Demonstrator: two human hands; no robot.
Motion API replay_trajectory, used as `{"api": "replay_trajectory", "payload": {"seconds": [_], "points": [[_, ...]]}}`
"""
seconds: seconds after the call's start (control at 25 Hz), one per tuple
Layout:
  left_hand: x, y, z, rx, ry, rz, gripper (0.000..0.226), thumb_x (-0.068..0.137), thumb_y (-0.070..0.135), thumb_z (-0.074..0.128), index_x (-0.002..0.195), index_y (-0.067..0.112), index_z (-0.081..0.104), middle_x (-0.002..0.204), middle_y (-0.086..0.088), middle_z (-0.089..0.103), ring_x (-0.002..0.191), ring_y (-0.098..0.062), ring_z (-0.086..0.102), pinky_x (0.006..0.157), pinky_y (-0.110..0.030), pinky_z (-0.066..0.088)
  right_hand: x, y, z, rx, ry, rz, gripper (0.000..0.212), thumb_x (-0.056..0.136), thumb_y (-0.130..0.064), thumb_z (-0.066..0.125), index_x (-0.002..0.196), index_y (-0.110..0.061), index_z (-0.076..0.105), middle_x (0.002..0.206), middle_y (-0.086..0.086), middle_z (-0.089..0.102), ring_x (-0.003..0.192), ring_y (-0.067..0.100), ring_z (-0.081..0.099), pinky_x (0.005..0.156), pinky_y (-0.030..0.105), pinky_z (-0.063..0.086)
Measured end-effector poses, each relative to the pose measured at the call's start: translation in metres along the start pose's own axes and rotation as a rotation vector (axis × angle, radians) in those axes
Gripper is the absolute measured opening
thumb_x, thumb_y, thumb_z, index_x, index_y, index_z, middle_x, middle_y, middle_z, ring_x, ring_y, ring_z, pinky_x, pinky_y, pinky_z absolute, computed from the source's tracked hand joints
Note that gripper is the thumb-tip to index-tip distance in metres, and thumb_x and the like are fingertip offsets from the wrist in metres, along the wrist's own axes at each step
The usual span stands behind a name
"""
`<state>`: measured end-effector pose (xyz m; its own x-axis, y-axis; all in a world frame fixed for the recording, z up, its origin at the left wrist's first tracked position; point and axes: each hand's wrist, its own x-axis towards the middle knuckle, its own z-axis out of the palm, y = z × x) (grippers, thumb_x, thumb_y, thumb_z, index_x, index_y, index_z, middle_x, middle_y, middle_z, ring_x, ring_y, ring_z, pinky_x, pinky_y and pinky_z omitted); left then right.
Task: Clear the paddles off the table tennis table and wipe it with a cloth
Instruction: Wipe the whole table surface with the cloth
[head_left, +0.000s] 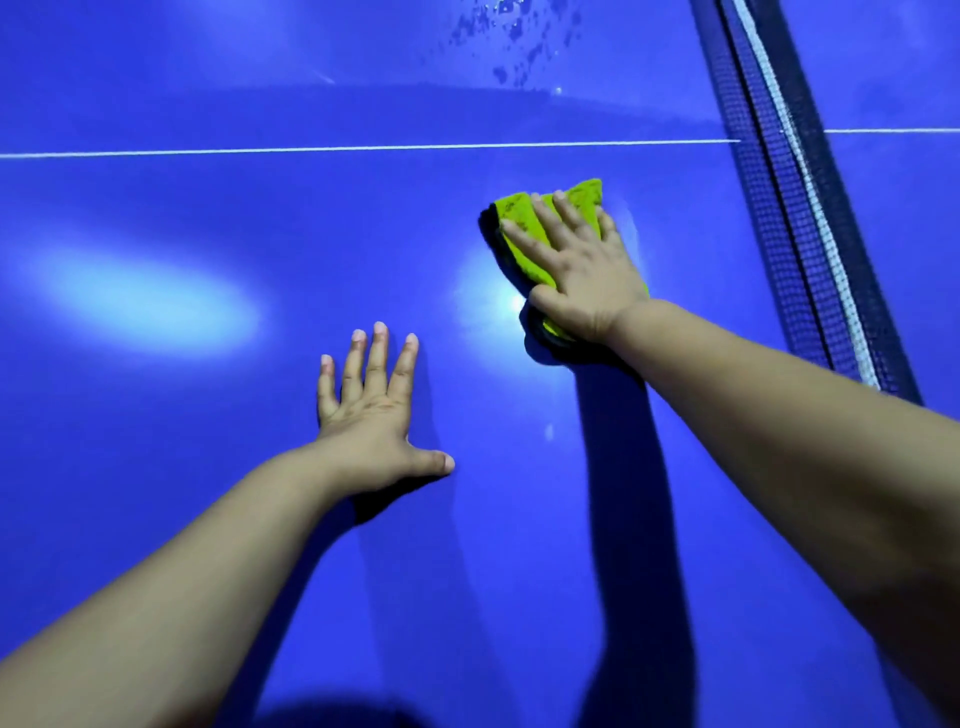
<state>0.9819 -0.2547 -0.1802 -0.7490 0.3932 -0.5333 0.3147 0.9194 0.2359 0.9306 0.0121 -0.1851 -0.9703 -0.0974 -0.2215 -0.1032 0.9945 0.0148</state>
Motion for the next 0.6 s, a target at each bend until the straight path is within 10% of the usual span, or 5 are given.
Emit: {"api": "replay_trajectory", "payload": {"seconds": [0.6], "points": [[-0.088, -0.039, 0.030, -0.283, 0.342, 0.152, 0.086, 0.076, 0.048, 0.068, 0.145, 0.017, 0.027, 0.156, -0.006, 0.011, 0.144, -0.021, 0.000, 0.115, -0.041, 0.000, -0.338, -0.162, 0.072, 0.029, 0.025, 0.244, 0.078, 0.075, -0.042, 0.038, 0.151, -0.031, 0.023, 0.159, 0.009, 0.018, 0.147, 0.031, 0.011, 0.114, 0.056, 0.009]]}}
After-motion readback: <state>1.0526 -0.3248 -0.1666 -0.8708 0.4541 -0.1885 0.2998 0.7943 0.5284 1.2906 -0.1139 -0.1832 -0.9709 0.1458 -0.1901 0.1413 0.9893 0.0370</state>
